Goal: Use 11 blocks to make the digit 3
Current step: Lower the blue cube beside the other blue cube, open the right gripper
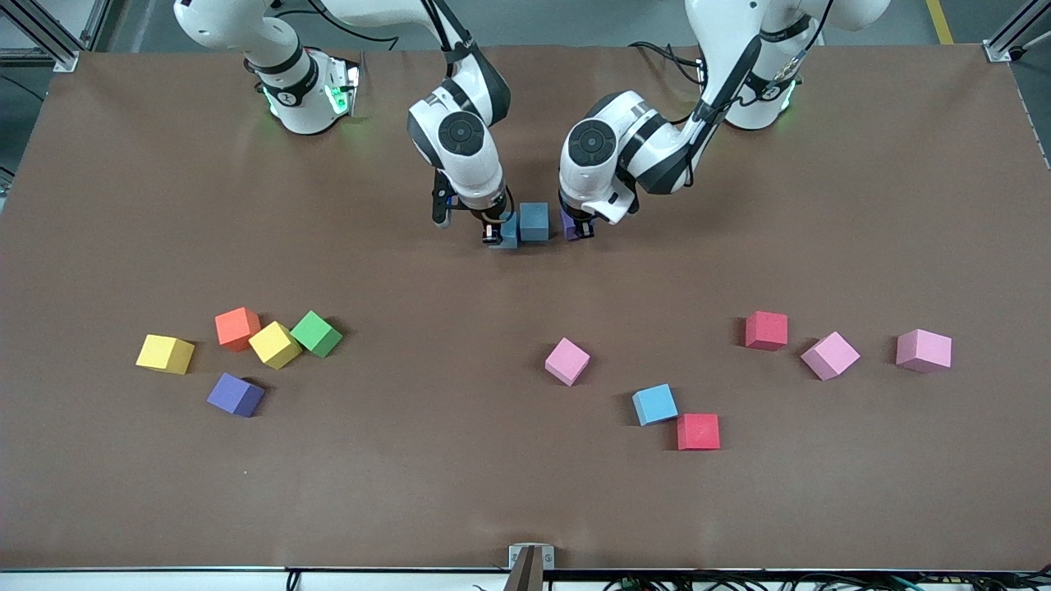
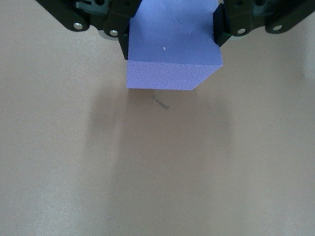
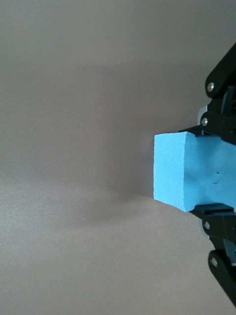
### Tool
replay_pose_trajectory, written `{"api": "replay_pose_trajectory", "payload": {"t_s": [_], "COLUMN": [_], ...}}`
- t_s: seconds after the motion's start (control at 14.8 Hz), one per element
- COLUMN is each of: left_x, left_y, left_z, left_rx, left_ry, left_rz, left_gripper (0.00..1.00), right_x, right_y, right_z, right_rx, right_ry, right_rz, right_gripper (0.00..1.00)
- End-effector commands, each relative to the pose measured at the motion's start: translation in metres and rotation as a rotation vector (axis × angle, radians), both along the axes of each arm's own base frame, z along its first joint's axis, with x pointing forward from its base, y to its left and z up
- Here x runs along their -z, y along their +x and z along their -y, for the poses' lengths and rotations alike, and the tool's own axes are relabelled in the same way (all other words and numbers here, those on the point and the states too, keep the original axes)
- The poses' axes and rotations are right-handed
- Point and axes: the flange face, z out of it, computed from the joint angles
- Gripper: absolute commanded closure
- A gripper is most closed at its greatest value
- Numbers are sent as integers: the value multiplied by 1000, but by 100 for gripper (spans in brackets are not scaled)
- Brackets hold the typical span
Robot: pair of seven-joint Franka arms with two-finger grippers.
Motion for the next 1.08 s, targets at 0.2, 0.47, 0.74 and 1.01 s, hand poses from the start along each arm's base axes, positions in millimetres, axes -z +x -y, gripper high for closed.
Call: {"api": "replay_pose_trajectory", "payload": {"t_s": [0.2, 0.47, 0.74, 1.01], "left_x": [10, 11, 11, 14], "left_y": [5, 6, 1, -2], "left_z": [20, 22, 25, 28], "left_rx": [18, 41, 88, 101], "left_ry": [-12, -7, 11, 13], "left_rz": [5, 15, 27, 27], "left_gripper": [78, 79, 79, 79], "right_x": [35, 38, 38, 43], "right_y": [-35, -42, -42, -41], "right_z": [5, 0, 0, 3], "right_rx": [-3, -18, -17, 32], "right_ry": [-55, -54, -54, -71], "right_rz": [-29, -20, -19, -34], "right_gripper": [80, 80, 71, 3]}}
